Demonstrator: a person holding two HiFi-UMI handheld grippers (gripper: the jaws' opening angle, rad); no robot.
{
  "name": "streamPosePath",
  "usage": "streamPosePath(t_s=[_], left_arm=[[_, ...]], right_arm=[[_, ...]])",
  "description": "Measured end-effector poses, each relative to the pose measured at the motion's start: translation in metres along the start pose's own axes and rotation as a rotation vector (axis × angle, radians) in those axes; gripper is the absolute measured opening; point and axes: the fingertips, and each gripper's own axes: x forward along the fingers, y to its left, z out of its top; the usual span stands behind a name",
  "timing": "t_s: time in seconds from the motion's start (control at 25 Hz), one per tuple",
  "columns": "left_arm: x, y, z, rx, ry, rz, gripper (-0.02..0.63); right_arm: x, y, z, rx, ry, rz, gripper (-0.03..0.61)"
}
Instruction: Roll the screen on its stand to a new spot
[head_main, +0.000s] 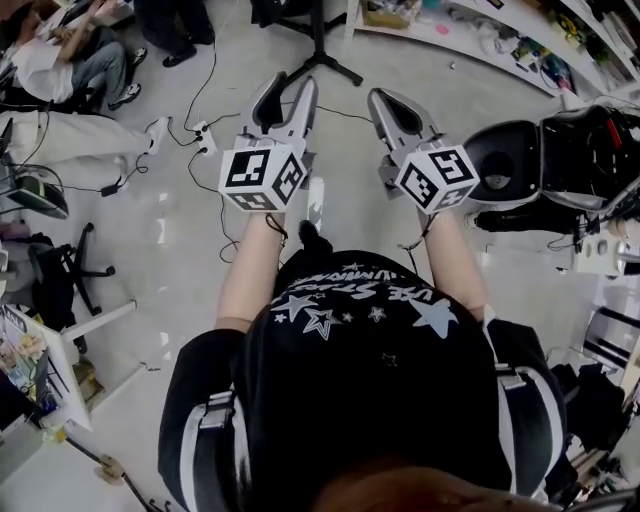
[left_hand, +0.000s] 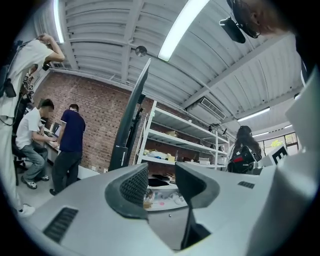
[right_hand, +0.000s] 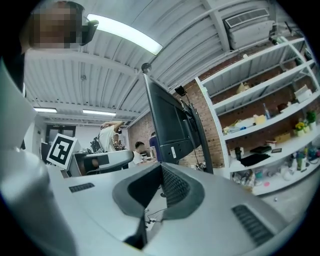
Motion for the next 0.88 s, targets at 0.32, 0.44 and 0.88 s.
streamPosePath(t_s=[0.32, 0.44, 0.88], left_arm=[[-0.034, -0.052, -0.013, 0.008, -0.002, 0.020, 0.093], [-0.058, -0.075, -0.013, 0.015, -0.003, 0.024, 0.058], [-0.112, -0.150, -0.040, 0.043, 0.049, 0.013, 0.023]], right_arm=[[-0.062, 0.006, -0.010, -0.013, 0.014, 0.025, 0.006], [-0.096, 0.013, -0.017, -0.013, 0.030, 0.006, 0.006], [-0.188, 0.020, -0.046, 0.026, 0.065, -0.003, 0.006]])
